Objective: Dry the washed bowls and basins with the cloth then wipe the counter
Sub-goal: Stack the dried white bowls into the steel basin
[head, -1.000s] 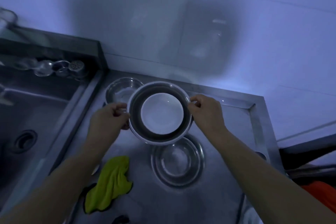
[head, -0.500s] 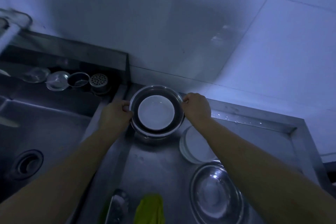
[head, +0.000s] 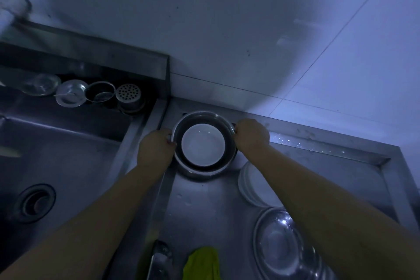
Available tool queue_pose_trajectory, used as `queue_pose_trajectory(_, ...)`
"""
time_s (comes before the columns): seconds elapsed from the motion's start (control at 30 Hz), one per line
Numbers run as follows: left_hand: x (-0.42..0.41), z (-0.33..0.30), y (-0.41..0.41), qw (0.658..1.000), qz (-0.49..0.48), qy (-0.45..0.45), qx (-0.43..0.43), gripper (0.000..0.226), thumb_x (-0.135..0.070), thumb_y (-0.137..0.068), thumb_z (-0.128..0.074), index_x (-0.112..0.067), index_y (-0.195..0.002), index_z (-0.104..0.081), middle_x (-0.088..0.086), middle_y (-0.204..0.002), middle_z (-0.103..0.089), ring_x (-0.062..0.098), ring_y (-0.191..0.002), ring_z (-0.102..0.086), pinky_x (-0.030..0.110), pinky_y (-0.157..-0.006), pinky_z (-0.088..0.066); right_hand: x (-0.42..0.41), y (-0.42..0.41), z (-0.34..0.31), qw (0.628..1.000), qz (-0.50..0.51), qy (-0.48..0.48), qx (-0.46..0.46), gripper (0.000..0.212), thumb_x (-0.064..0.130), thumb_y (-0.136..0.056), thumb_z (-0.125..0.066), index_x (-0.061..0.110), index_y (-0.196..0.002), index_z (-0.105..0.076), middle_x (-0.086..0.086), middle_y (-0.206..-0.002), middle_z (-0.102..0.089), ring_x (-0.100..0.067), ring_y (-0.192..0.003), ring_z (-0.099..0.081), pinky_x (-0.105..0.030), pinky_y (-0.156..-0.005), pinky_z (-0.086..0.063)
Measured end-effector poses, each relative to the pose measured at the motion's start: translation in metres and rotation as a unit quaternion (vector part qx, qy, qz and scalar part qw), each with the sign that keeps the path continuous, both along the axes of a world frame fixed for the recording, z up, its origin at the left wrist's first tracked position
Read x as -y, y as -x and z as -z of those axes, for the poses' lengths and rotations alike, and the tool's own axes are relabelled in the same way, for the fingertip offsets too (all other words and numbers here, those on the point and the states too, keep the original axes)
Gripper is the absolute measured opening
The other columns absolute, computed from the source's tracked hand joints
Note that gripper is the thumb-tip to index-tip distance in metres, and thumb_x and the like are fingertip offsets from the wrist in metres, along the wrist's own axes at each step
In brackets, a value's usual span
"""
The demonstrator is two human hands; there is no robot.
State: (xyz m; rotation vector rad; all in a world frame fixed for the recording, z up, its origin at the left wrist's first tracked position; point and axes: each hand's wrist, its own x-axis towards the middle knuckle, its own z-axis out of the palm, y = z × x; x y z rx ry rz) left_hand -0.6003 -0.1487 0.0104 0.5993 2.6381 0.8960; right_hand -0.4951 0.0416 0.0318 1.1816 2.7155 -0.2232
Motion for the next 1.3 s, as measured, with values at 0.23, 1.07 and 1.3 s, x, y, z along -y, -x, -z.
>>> queue_pose_trajectory(0.23,0.002,-0.006,-0.004,1.0,0.01,0.014,0.007,0.02,-0.007,-0.08,-0.064,-0.001,-0.098,-0.067,0.016,-0.089,-0.066,0.031,-0.086,-0.061,0.032,-0.073,-0.045,-0.003,-0.009,-0.012,1.0,-0.01,0.006,-0.011,0.024,0.005,-0.087,-0.05,0.01,-0.098,-0.071,-0.011,-0.1,-0.068,-0.03,-0.095,-0.065,-0.033,-0.077,-0.054)
queue_pose_trajectory(1.07,-0.067,-0.016,-0.185,0.992,0.114,0.003,0.047,0.036,-0.032,-0.088,-0.055,-0.01,-0.116,-0.052,0.011,-0.11,-0.052,0.029,-0.1,-0.056,0.029,-0.075,-0.038,0.008,-0.2,0.015,0.941,0.112,0.181,-0.263,0.029,0.022,-0.093,-0.054,0.012,-0.119,-0.062,-0.006,-0.101,-0.051,-0.017,-0.084,-0.049,-0.021,-0.065,-0.035)
queue_pose_trajectory(1.3,-0.077,-0.023,-0.186,0.995,0.095,0.027,0.026,0.023,-0.015,-0.086,-0.048,-0.001,-0.103,-0.053,0.007,-0.09,-0.042,0.032,-0.087,-0.053,0.03,-0.068,-0.036,0.005,-0.193,0.011,0.937,0.125,0.159,-0.285,0.016,0.013,-0.09,-0.053,0.005,-0.097,-0.065,-0.005,-0.09,-0.051,-0.015,-0.075,-0.046,-0.005,-0.056,-0.027)
